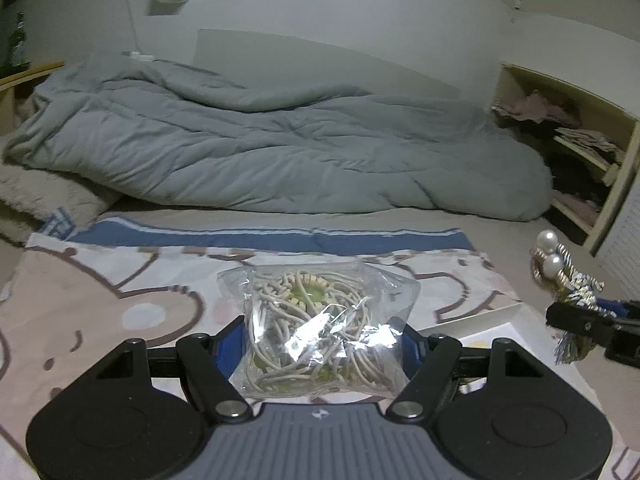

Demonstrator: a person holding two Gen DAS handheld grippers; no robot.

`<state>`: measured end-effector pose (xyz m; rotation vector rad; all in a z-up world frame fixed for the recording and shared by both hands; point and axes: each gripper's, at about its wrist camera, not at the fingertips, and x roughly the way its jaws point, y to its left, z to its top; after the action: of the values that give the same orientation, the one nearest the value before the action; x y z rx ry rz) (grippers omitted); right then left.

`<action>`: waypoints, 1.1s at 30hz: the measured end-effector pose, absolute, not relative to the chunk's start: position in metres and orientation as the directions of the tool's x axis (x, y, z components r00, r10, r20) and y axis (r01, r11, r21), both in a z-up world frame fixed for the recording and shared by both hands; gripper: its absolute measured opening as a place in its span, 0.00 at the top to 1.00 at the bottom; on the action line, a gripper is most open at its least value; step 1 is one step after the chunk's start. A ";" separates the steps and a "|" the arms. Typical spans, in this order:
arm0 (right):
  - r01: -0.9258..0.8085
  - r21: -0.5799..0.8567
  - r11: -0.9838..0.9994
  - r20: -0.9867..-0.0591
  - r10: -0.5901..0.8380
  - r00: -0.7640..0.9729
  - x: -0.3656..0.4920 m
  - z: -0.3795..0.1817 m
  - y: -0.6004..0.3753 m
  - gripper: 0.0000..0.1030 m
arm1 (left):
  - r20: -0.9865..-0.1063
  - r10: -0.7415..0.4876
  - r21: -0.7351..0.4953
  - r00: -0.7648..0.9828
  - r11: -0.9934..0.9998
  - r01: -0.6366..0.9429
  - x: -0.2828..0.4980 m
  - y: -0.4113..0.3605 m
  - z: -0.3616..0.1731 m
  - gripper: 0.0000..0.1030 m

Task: Organize objects
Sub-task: 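Lift and carry the twine bag with left tool while right tool carries the cord to the box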

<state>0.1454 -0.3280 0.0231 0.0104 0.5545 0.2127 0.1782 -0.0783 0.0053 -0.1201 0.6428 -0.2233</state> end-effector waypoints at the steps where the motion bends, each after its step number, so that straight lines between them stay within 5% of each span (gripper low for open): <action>1: -0.185 0.060 0.981 -0.526 0.189 0.829 0.144 0.023 -0.332 0.54 | -0.578 -0.253 -0.183 0.776 0.967 0.179 0.178 -0.083 0.006 0.28; 19: 0.065 0.090 0.994 -0.540 -0.006 0.842 0.128 -0.002 -0.417 0.54 | -0.581 -0.376 -0.193 0.722 0.925 0.326 0.190 -0.160 0.000 0.28; 33: 0.186 0.200 0.962 -0.613 -0.025 0.789 0.144 -0.038 -0.458 0.54 | -0.573 -0.502 -0.222 0.648 0.856 0.467 0.222 -0.234 -0.008 0.28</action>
<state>0.1435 -0.4584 -0.0380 0.2566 0.6529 -0.1150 0.2218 -0.2343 -0.0081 -0.0556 0.6678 -0.5516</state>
